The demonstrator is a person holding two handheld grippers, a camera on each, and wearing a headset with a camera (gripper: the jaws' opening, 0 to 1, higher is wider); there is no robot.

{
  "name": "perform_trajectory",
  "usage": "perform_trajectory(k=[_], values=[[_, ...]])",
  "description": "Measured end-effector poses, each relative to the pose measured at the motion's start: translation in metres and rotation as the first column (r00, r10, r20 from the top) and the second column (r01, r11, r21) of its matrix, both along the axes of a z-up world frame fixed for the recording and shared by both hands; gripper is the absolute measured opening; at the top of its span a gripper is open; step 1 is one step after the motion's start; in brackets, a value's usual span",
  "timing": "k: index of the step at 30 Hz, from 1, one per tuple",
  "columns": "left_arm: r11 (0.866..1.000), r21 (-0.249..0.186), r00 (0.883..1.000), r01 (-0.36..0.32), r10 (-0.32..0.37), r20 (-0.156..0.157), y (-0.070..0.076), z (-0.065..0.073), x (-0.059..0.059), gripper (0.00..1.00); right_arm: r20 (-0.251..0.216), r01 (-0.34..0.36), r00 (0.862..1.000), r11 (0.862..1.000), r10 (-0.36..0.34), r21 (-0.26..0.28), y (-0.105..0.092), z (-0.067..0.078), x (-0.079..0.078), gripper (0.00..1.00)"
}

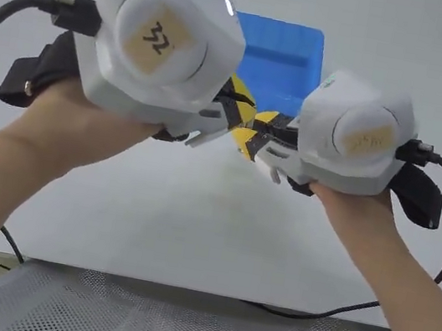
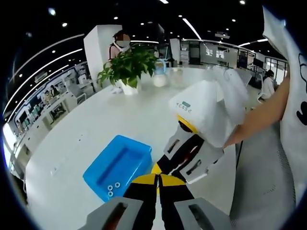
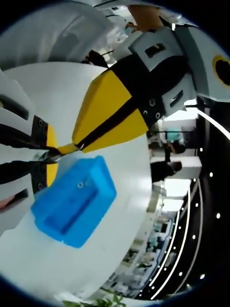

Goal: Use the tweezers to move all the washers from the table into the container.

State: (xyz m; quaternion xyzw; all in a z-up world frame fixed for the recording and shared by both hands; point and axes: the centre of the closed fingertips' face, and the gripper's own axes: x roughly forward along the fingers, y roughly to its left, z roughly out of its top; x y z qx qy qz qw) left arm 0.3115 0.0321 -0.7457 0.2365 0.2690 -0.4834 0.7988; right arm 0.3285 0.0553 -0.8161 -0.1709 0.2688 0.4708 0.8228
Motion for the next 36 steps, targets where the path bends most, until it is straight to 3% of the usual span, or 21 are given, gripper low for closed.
perform_trajectory(k=[3,4,9,26,36], values=[[1.0,0.015,0.999,0.022,-0.022,0.027,-0.004,0.003,-0.003,0.0,-0.008,0.0,1.0,1.0,0.0,-0.004,0.003,0.003,-0.004,0.04],[1.0,0.012,0.999,0.023,-0.024,0.038,-0.005,0.006,-0.001,0.0,0.029,0.0,1.0,1.0,0.001,-0.018,0.001,0.007,-0.002,0.04],[1.0,-0.002,0.999,0.02,-0.02,0.048,-0.005,0.014,-0.002,0.0,0.027,-0.007,1.0,1.0,0.007,-0.019,0.0,0.015,-0.003,0.04],[1.0,-0.018,0.995,0.018,-0.016,0.102,-0.001,0.037,-0.001,0.0,0.103,-0.018,0.994,0.999,0.023,-0.044,0.003,0.04,0.001,0.04],[0.999,-0.008,0.989,0.032,-0.031,0.144,0.0,0.056,0.009,0.0,0.133,-0.015,0.991,1.0,0.018,-0.025,0.008,0.061,0.013,0.04]])
